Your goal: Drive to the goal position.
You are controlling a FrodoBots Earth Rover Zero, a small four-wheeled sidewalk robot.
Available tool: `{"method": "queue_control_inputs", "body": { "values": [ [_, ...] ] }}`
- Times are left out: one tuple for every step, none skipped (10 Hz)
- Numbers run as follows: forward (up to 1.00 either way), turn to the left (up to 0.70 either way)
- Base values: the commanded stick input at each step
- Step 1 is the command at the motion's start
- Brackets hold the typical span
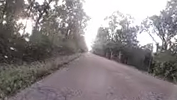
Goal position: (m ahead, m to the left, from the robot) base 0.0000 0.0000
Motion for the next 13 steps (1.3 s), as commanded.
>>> {"method": "queue_control_inputs", "body": {
  "values": [
    [0.10,0.01],
    [0.10,0.01],
    [0.10,0.01],
    [0.10,0.01],
    [0.10,0.01],
    [0.10,0.01],
    [0.10,0.01],
    [0.10,0.01],
    [0.10,0.01],
    [0.10,0.01],
    [0.10,0.01],
    [0.10,0.01],
    [0.10,0.01]
  ]
}}
